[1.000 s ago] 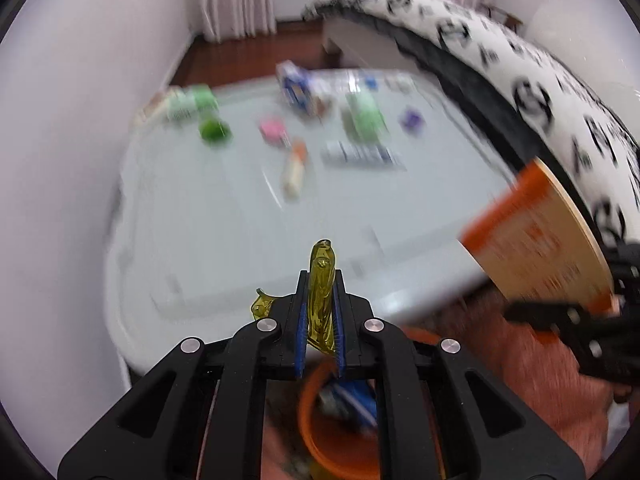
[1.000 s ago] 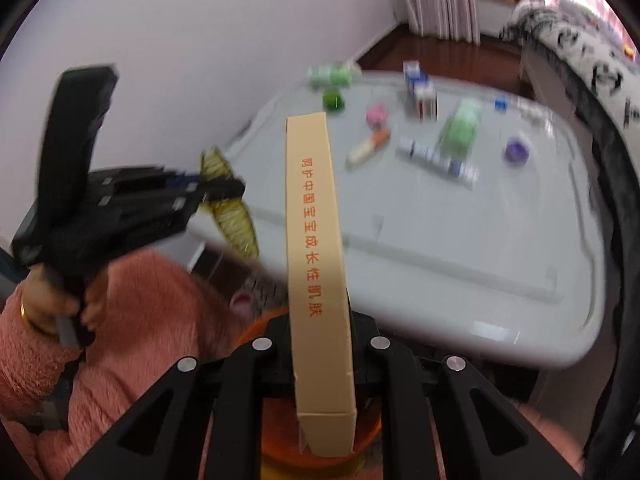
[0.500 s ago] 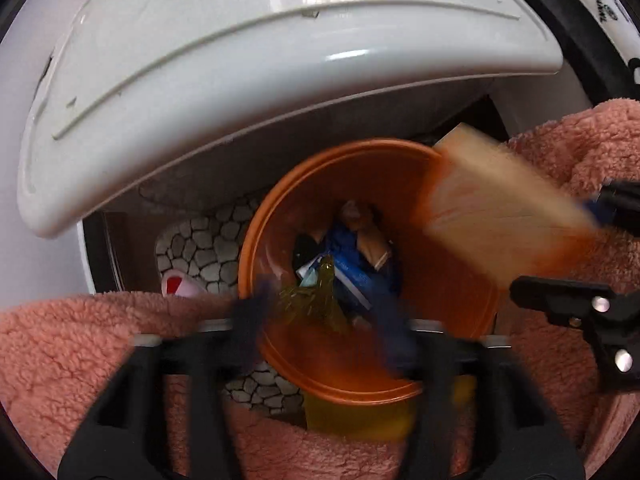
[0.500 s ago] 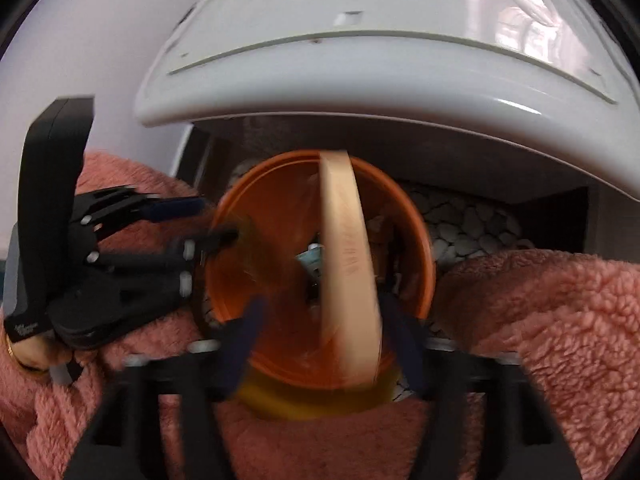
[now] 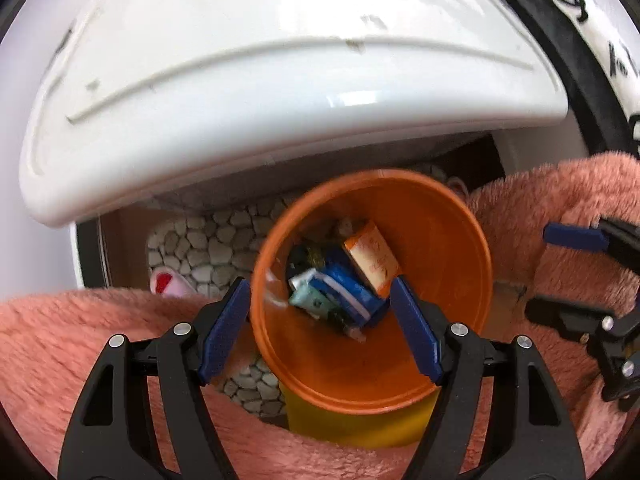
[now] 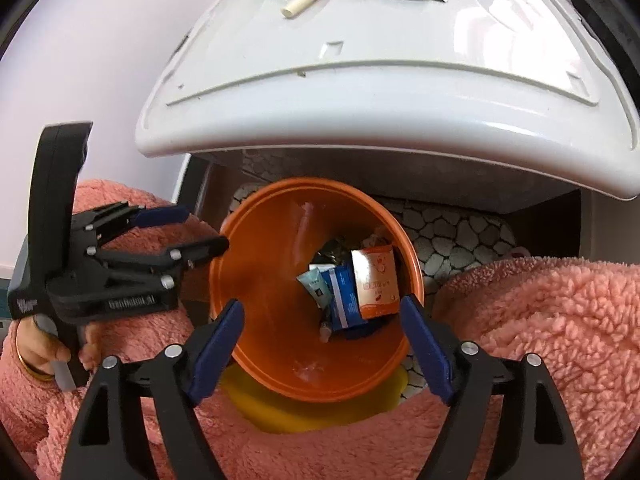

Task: Collect trash
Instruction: 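Bin the tan box with the right gripper while the left bins the yellow hair clip, then grasp the orange lip balm with the left gripper while the right bins a white bottle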

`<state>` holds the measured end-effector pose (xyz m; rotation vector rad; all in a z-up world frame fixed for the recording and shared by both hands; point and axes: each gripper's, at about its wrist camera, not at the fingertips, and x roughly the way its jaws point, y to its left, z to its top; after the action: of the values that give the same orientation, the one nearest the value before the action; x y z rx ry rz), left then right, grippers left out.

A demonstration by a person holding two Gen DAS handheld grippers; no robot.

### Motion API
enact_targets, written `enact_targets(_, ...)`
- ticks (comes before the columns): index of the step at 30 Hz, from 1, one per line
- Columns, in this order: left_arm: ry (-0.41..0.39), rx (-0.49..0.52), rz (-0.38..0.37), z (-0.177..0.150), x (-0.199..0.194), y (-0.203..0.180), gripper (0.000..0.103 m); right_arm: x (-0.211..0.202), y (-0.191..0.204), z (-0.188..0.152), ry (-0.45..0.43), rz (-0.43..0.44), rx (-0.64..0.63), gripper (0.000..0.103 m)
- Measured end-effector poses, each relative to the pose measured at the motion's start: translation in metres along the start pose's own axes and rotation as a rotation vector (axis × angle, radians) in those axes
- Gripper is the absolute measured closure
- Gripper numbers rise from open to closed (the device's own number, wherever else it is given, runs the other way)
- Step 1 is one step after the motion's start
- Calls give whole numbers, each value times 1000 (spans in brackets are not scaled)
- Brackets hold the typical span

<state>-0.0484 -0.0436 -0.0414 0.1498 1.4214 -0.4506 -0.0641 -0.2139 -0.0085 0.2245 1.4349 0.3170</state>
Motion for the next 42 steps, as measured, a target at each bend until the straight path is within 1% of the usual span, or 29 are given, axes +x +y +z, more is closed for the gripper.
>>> enact_targets(3,-73,-16,10,21,-17,11,32,-5,2,3,-23,15,-12,23)
enact_targets(5,-123,-45,-2,42,-28,20,32,-7,6,5,-40,26,-27,21)
enact_targets(7,-194,-57,0,75,-37,29,31,-7,10,8,-55,41,-40,21)
enact_targets(8,-214,-52,12,87,-38,32,29,-7,11,8,-59,44,-45,21)
enact_targets(9,-242,-47,37,112,-38,36,26,-6,12,10,-68,50,-51,21)
enact_targets(11,-281,-45,73,142,-35,38,26,-5,13,13,-79,53,-55,21)
enact_targets(12,-294,-48,78,165,-30,40,26,-5,12,14,-85,55,-55,21)
enact_targets(14,-290,-65,88,196,-19,45,26,-5,11,15,-88,60,-50,21)
enact_targets(16,-274,-90,120,221,-5,52,26,-4,7,15,-87,72,-40,21)
enact_targets(18,-262,-114,126,238,7,58,26,-4,3,16,-84,81,-23,21)
enact_targets(20,-247,-130,122,249,17,63,27,-3,-1,16,-81,88,-7,21)
enact_targets(21,-229,-130,122,254,23,64,37,-3,-2,17,-79,93,2,21)
enact_targets(22,-215,-126,125,256,27,65,55,-2,-4,18,-77,99,10,21)
enact_targets(23,-219,-115,159,258,30,64,58,-2,-5,18,-76,101,14,21)
enact_targets(25,-223,-102,146,258,32,64,76,-2,-6,19,-75,102,11,21)
enact_targets(27,-222,-100,119,257,32,66,85,-3,-4,21,-78,99,1,21)
enact_targets(30,-238,-86,115,251,29,67,85,-5,0,24,-89,82,-14,21)
enact_targets(34,-274,-89,105,231,6,69,85,-13,2,33,-113,68,-30,21)
enact_targets(37,-310,-105,97,206,-19,66,85,-24,2,57,-164,62,-61,21)
enact_targets(38,-322,-104,97,198,-26,65,85,-28,3,72,-192,50,-88,21)
enact_targets(39,-337,-103,97,192,-31,64,85,-30,4,83,-214,29,-108,21)
enact_targets(41,-369,-102,109,180,-43,61,85,-33,8,118,-273,-54,-195,21)
enact_targets(42,-376,-104,116,178,-45,61,85,-32,11,141,-310,-138,-249,21)
